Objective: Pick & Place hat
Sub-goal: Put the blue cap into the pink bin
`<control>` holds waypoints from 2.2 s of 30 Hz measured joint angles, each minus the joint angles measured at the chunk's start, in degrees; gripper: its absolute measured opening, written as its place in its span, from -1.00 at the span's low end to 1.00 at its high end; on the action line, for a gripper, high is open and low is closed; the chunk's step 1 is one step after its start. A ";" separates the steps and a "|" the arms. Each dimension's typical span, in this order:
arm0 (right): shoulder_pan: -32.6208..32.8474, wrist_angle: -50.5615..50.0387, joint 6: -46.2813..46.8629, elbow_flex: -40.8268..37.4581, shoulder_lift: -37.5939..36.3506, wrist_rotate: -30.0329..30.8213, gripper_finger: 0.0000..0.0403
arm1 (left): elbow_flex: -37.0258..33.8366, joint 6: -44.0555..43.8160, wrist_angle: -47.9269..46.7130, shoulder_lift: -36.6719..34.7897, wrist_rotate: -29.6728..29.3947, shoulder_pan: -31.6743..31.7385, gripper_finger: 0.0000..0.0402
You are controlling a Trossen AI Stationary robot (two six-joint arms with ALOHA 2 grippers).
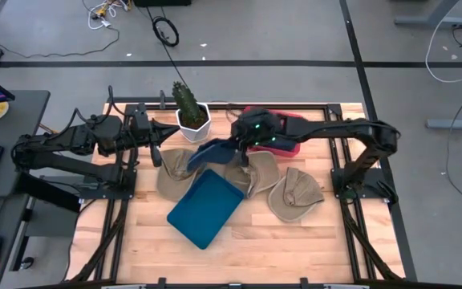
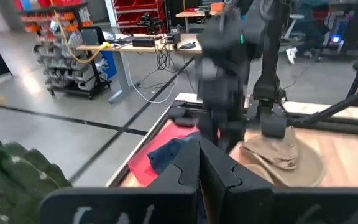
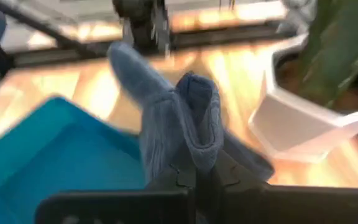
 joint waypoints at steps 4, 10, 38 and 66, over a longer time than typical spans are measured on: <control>-0.37 -1.46 0.59 0.00 -5.94 1.22 -0.99 | 0.00 1.53 0.00 0.00 0.02 -0.16 -0.85; -0.46 -0.44 3.73 0.00 -13.85 5.54 -0.99 | 0.00 1.53 0.15 0.00 2.02 -0.13 -0.33; -0.90 17.50 19.80 0.02 -17.87 17.18 -1.00 | -0.04 15.70 17.80 17.51 2.86 -1.56 0.61; -0.90 13.90 20.70 0.02 -17.70 13.95 -1.00 | -0.02 23.08 26.16 20.11 -11.50 -0.71 -0.37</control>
